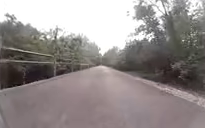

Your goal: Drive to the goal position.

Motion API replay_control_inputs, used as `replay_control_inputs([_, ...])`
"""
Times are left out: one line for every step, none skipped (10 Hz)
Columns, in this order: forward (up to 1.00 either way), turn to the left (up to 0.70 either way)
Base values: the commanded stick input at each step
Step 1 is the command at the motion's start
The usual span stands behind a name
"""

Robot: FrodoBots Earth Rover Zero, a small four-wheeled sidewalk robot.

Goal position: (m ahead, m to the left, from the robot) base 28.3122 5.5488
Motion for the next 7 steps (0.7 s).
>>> replay_control_inputs([0.70,0.02])
replay_control_inputs([0.70,0.02])
replay_control_inputs([0.70,0.02])
replay_control_inputs([0.70,0.02])
replay_control_inputs([0.70,0.02])
replay_control_inputs([0.70,0.02])
replay_control_inputs([0.70,0.02])
